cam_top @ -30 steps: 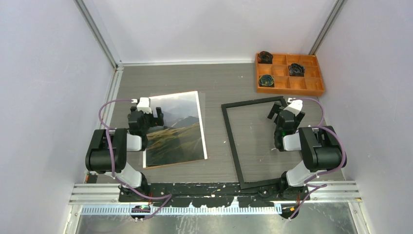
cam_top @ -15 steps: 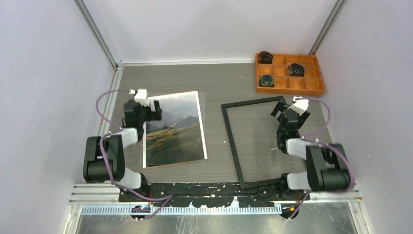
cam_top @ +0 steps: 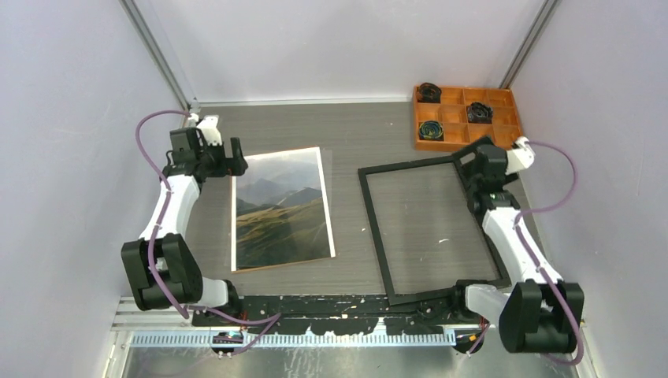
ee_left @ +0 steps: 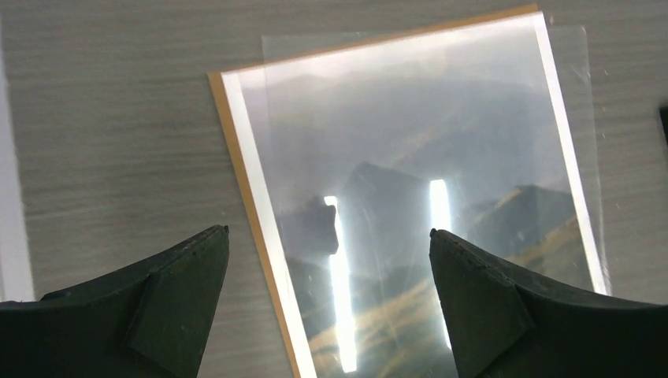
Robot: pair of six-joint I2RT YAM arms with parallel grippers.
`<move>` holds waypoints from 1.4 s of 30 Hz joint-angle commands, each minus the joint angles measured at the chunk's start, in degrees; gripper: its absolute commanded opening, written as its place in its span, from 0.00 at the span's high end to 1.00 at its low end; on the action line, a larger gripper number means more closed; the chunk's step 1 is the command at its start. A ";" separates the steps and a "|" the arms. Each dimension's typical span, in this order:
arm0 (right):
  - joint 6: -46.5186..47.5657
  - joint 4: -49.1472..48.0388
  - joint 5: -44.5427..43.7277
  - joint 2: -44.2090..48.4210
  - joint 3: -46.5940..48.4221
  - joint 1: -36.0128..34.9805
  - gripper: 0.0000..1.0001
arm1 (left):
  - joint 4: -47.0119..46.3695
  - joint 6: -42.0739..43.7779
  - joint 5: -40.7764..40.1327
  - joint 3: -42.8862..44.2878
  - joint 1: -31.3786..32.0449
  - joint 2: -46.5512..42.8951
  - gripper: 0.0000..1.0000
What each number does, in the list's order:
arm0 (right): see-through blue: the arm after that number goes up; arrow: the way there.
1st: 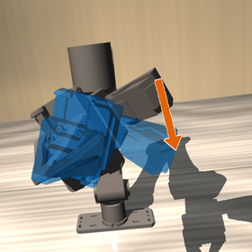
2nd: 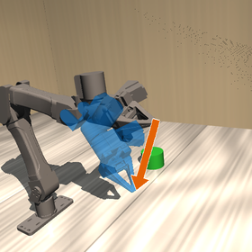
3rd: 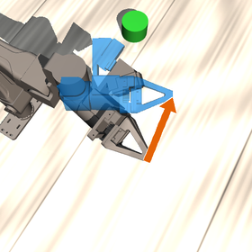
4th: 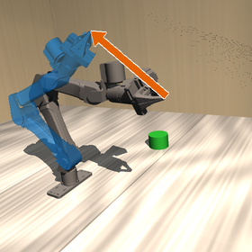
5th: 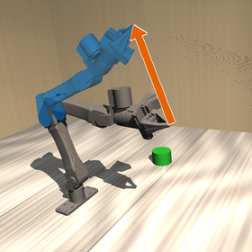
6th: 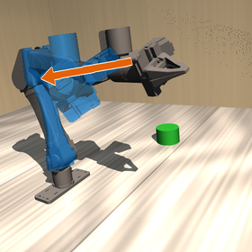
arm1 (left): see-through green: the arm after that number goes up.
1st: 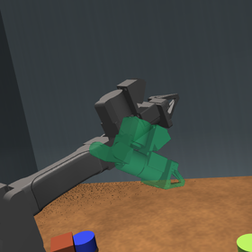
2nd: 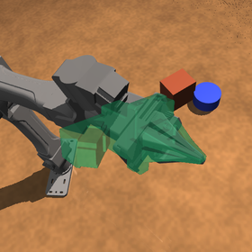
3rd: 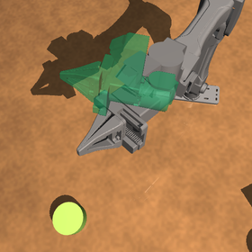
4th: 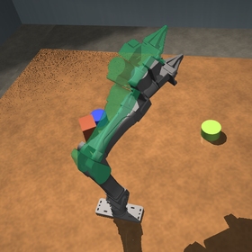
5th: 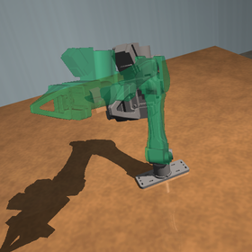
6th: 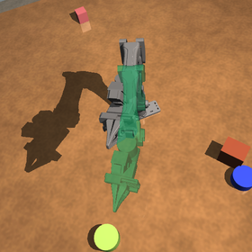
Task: Put the photo into the frame
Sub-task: Turn over the photo frame at the center of the board.
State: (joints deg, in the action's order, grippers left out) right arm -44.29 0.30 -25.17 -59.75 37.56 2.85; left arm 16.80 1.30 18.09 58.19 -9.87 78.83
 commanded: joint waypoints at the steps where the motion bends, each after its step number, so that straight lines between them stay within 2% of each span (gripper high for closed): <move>1: 0.10 18.46 7.87 -6.66 11.74 -8.36 0.00 | 13.14 0.15 4.09 4.18 -0.04 0.35 0.00; 4: 3.97 22.39 3.06 -10.34 15.87 -20.39 0.00 | 16.17 1.52 4.51 5.80 -0.05 1.67 0.00; 7: 3.93 28.24 1.28 -15.21 20.00 -28.45 0.00 | 18.89 2.70 3.66 7.35 -0.05 2.92 0.00; 9: 2.62 31.78 0.77 -18.31 21.75 -32.30 0.00 | 20.38 3.52 3.46 8.05 -0.06 3.33 0.00; 17: 3.82 33.37 2.87 -25.27 22.20 -44.59 0.00 | 25.74 5.90 4.61 9.37 0.70 3.42 0.00; 22: 4.85 33.75 6.57 -30.78 22.46 -46.45 0.00 | 28.66 7.06 4.22 9.98 2.33 2.56 0.00; 28: 5.12 30.95 9.78 -33.27 19.99 -46.52 0.01 | 31.21 7.88 3.11 10.76 4.83 1.73 0.00; 42: 0.77 23.61 12.97 -35.45 14.10 -46.66 0.36 | 35.23 8.97 1.87 12.48 8.26 0.29 0.00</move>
State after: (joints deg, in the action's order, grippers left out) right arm -40.42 28.05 -14.46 -94.48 53.56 -43.70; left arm 50.17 9.34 20.49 67.66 -2.13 81.78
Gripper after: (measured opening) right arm 0.695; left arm 0.996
